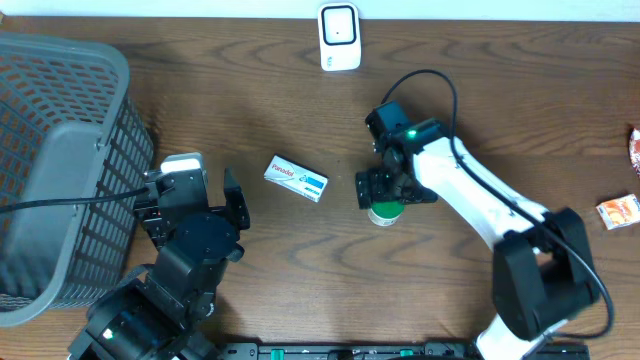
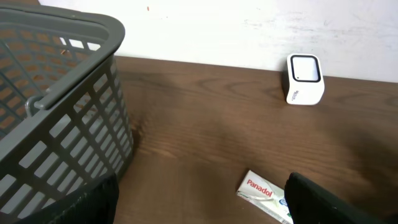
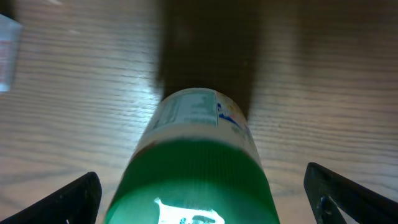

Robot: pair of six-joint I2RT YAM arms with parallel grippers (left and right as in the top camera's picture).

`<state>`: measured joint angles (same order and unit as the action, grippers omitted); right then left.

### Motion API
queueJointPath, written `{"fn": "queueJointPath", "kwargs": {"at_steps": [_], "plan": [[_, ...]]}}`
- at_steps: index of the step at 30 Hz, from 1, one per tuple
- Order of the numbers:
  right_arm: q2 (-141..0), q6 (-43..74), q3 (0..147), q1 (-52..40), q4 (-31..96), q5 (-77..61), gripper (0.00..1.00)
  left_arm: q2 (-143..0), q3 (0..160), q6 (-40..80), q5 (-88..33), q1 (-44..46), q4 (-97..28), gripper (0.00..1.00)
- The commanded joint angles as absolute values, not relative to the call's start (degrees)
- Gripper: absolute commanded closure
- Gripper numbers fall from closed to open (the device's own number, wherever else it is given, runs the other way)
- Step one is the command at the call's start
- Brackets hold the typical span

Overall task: Scan the item barcode
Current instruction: 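Lift the bottle and rotate it in the right gripper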

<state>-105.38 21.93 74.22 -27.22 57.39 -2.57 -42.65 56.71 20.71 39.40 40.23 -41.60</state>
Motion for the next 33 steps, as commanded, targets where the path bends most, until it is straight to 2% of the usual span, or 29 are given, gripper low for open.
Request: {"fn": "queueJointPath", "kwargs": {"at_steps": [1, 6, 13, 23, 25, 28, 29, 33], "plan": [[-108.6, 21.2, 74.9, -27.4, 57.5, -1.9, 0.01, -42.6, 57.0, 20.2, 40.5, 40.2, -41.6, 0.14], [-108.9, 21.1, 74.9, -27.9, 55.7, -1.8, 0.03, -42.6, 57.0, 20.2, 40.5, 40.2, -41.6, 0.14], [-108.9, 18.8, 71.7, -27.9, 51.6, -1.8, 0.01, -42.6, 57.0, 20.2, 40.5, 40.2, -41.6, 0.14], [-108.9, 15.6, 70.0, -27.9, 52.9, -1.8, 0.01, -42.6, 57.0, 20.2, 40.5, 40.2, -41.6, 0.14], [-108.9, 15.6, 70.0, -27.9, 52.9, -1.8, 0.04, -42.6, 57.0, 20.2, 40.5, 40.2, -41.6, 0.14], [-108.9, 15.6, 70.0, -27.8, 52.0, -1.8, 0.15, -42.6, 57.0, 20.2, 40.5, 40.2, -41.6, 0.14], [-108.9, 15.6, 70.0, -27.8, 51.6, -1.8, 0.22, -42.6, 57.0, 20.2, 40.5, 40.2, -41.6, 0.14], [-108.9, 15.8, 70.0, -27.9, 51.9, -1.8, 0.30, -42.6, 57.0, 20.2, 40.5, 40.2, -41.6, 0.14]]}}
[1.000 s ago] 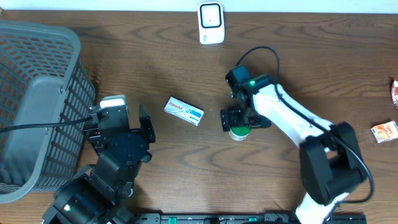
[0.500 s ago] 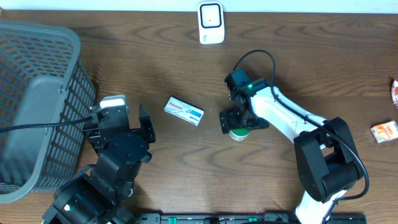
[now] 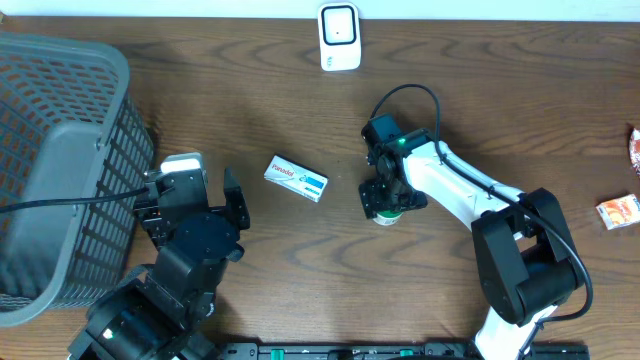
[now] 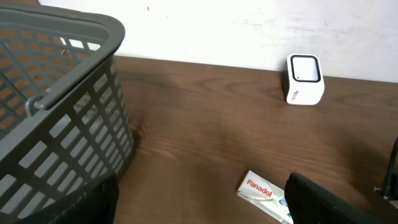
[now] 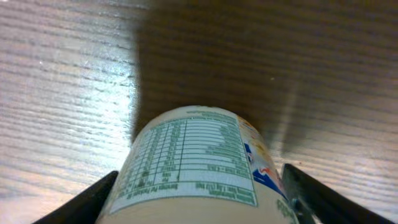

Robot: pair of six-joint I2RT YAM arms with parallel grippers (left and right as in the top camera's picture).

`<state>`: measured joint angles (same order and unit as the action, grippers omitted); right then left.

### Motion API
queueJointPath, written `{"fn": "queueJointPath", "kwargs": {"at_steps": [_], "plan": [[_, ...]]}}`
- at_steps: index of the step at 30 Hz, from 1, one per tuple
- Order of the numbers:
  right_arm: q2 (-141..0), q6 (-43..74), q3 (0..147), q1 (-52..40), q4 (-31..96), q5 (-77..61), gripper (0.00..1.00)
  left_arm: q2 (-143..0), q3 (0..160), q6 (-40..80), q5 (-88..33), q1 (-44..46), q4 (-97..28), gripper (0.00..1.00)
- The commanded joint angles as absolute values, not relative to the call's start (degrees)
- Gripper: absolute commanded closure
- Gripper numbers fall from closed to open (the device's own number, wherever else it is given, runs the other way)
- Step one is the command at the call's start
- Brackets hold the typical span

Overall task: Scan the item barcode
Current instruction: 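Lift the bottle and rotate it in the right gripper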

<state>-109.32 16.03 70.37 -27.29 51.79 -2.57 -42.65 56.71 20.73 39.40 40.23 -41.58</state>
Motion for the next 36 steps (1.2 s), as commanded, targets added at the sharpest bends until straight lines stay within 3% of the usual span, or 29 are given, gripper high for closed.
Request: {"fn": "queueJointPath", "kwargs": {"at_steps": [1, 9, 20, 25, 36], "plan": [[-108.9, 15.8, 70.0, -27.9, 52.1, -1.8, 0.32, -42.6, 57.0, 20.2, 40.5, 40.2, -41.6, 0.14], [-108.9, 18.4, 70.6, -27.8, 53.1, -3.7, 0.48, -42.6, 57.0, 20.2, 40.5, 40.2, -41.6, 0.14], [-108.9, 18.1, 82.8, -27.7, 68.7, -10.3, 0.49, -42.6, 57.0, 20.2, 40.5, 40.2, -41.6, 0.14], [-108.9, 16.2, 89.1, -27.2, 75.8, -19.7, 0.49, -42.6, 57.0, 20.2, 40.5, 40.2, -41.6, 0.14], [-108.9, 14.0, 93.8, -23.7, 87.7, -29.5, 0.51, -42.6, 57.0, 20.2, 40.5, 40.2, -41.6, 0.14]]}}
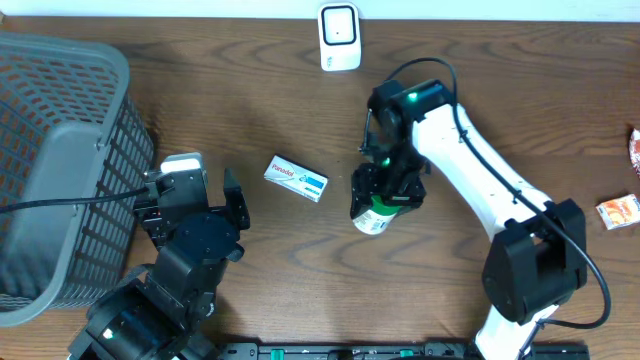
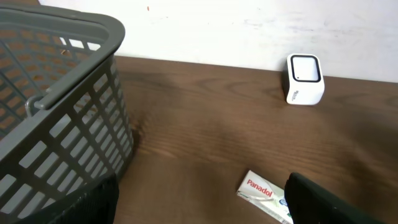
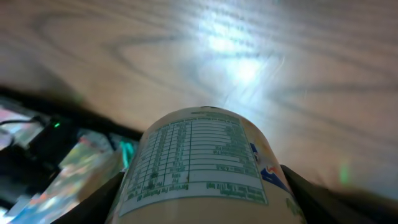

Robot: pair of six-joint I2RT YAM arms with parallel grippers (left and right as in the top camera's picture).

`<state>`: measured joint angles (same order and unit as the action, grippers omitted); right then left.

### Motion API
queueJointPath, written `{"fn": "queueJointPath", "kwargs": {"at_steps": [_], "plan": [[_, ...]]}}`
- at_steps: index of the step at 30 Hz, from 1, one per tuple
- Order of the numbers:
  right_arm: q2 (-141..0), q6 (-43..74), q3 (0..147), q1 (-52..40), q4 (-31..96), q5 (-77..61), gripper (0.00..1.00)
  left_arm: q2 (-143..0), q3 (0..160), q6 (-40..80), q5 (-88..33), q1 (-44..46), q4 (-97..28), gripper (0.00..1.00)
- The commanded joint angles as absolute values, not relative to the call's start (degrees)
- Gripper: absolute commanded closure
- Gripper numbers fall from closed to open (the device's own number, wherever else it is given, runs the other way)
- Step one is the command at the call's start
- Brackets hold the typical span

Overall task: Scan the item barcode
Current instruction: 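Lift the bottle and rotate it in the right gripper, then hold the bottle up in front of the white scanner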

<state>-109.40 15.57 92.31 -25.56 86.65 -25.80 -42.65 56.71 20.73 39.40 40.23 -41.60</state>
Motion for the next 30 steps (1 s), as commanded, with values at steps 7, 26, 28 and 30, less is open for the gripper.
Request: {"fn": "queueJointPath", "kwargs": {"at_steps": [7, 26, 28, 30], "plan": [[-108.9, 11.9, 93.8, -22.8, 85.1, -28.7, 0.50, -42.6, 57.0, 20.2, 40.5, 40.2, -41.6, 0.14], [-111.9, 9.1, 93.8, -22.7, 20.6, -3.6, 0.55, -42.6, 57.0, 20.2, 40.5, 40.2, -41.6, 0.14], [-114.4, 9.1, 93.8, -22.5, 15.4, -2.1, 0.59, -42.6, 57.0, 20.2, 40.5, 40.2, -41.6, 0.14], [-116.5, 9.1, 93.8, -22.5, 11.7, -0.5, 0.59, -42.6, 57.0, 20.2, 40.5, 40.2, -41.6, 0.14]]}}
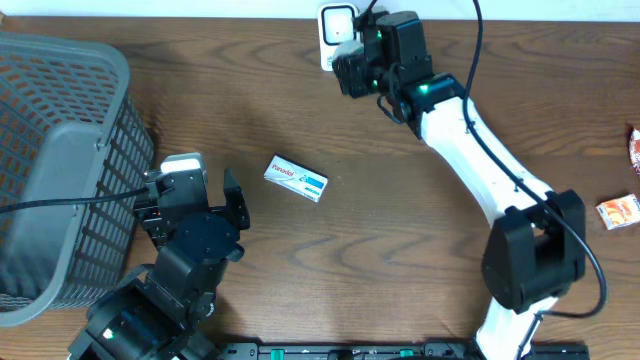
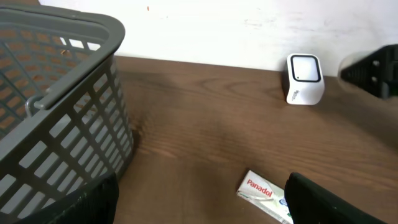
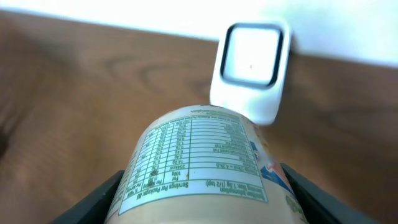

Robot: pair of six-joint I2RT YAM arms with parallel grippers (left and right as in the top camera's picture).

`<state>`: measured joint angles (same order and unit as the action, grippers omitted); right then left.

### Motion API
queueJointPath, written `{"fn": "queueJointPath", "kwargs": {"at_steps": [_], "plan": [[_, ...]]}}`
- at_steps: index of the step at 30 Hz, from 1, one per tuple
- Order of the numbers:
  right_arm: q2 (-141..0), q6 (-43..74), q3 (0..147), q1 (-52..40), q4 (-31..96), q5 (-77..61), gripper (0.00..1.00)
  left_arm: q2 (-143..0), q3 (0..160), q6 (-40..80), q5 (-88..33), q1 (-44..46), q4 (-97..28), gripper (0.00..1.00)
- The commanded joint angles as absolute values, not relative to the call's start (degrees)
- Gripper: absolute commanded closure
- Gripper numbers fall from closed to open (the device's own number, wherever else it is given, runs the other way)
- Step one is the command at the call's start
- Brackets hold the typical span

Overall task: Scan the item barcode
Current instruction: 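Hold the bottle up in front of the white scanner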

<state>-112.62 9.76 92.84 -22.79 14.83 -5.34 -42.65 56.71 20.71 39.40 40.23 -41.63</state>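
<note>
My right gripper [image 3: 205, 196] is shut on a cream bottle [image 3: 202, 158] with a green-printed nutrition table on its label. The bottle is held sideways, close in front of the white barcode scanner [image 3: 252, 68], whose window faces it. In the overhead view the right gripper [image 1: 353, 60] hangs at the table's back edge beside the scanner [image 1: 339, 37], and the bottle is hidden under it. My left gripper [image 2: 199, 208] stays open and holds nothing at the front left.
A white Panadol box [image 1: 296, 178] lies left of centre, also in the left wrist view [image 2: 264, 193]. A grey slatted basket [image 1: 60, 150] fills the left side. Two snack packets [image 1: 618, 211] lie at the right edge.
My right gripper, with the bottle in it, has gone from over the middle of the table to the back edge, in front of the scanner. The left arm has not moved.
My right gripper stood open around the green-lidded bottle upright on the table. Then it sat lower around the bottle. Then it was shut on it, lifted and tilted over the table's middle. Now the bottle's label faces the scanner.
</note>
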Motion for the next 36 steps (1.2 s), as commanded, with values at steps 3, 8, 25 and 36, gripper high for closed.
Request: {"fn": "queueJointPath", "kwargs": {"at_steps": [3, 8, 25, 36], "plan": [[-120.5, 7.9, 94.3, -22.4, 5.2, 1.5, 0.58, -42.6, 57.0, 20.2, 40.5, 40.2, -41.6, 0.14], [-126.9, 6.0, 99.5, -22.0, -1.5, 2.6, 0.57, -42.6, 57.0, 20.2, 40.5, 40.2, -41.6, 0.14], [-143.0, 2.0, 113.6, -21.4, -19.5, 7.0, 0.57, -42.6, 57.0, 20.2, 40.5, 40.2, -41.6, 0.14], [-142.5, 2.2, 113.7, -21.6, -19.0, 7.0, 0.59, -42.6, 57.0, 20.2, 40.5, 40.2, -41.6, 0.14]]}}
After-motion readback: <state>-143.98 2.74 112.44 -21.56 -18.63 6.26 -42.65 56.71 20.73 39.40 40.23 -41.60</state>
